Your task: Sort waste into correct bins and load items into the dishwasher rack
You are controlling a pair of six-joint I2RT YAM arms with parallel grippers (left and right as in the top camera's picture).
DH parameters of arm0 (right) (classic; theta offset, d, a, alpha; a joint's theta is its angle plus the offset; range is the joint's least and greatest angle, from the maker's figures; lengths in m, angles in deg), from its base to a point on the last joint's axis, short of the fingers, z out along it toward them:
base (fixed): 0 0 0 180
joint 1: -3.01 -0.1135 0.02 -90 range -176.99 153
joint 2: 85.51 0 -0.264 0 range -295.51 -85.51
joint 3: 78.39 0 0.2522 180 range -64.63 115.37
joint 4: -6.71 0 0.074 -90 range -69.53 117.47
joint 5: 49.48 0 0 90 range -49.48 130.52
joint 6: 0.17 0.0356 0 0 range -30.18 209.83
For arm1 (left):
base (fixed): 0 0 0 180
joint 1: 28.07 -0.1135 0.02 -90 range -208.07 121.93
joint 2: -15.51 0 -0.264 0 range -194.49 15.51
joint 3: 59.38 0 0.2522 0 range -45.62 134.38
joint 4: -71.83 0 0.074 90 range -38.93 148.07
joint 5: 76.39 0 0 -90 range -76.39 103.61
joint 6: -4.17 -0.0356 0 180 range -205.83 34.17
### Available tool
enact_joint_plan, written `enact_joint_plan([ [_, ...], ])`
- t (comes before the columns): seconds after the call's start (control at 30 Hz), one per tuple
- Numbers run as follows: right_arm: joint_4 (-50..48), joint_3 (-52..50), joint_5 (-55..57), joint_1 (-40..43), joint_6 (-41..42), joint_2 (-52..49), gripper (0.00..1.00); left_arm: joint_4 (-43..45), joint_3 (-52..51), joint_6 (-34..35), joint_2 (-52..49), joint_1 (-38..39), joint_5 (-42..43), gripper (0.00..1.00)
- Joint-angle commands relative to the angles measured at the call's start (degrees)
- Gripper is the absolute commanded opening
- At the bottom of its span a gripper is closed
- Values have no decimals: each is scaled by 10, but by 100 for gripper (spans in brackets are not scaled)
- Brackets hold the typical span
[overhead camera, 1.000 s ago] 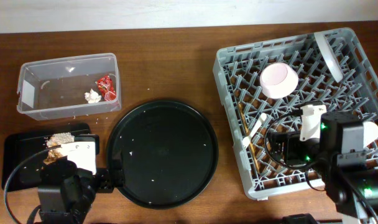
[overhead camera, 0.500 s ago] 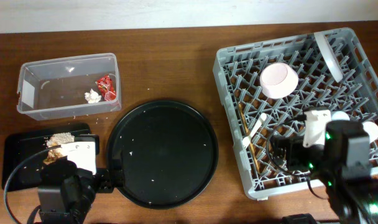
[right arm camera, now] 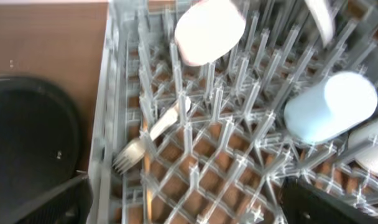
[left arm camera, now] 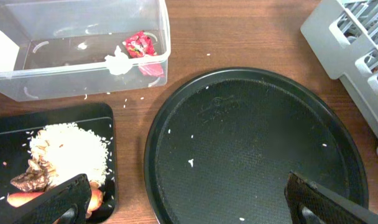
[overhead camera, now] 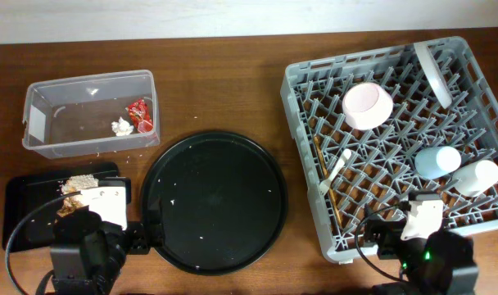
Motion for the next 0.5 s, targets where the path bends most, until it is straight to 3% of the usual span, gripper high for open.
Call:
enact_joint_plan([
  [0.0,-52,-57,25,3,2,85,99,0,-4,6,2,-1,-6,99],
  [0.1,-148,-123,16,3,2,127,99,0,-4,6,2,-1,-6,99],
  [0.33,-440,-267,-5,2,2,127,99,0,-4,6,2,-1,-6,99],
  [0.47,-554,-330,-4,2,2,127,99,0,-4,6,2,-1,-6,99],
])
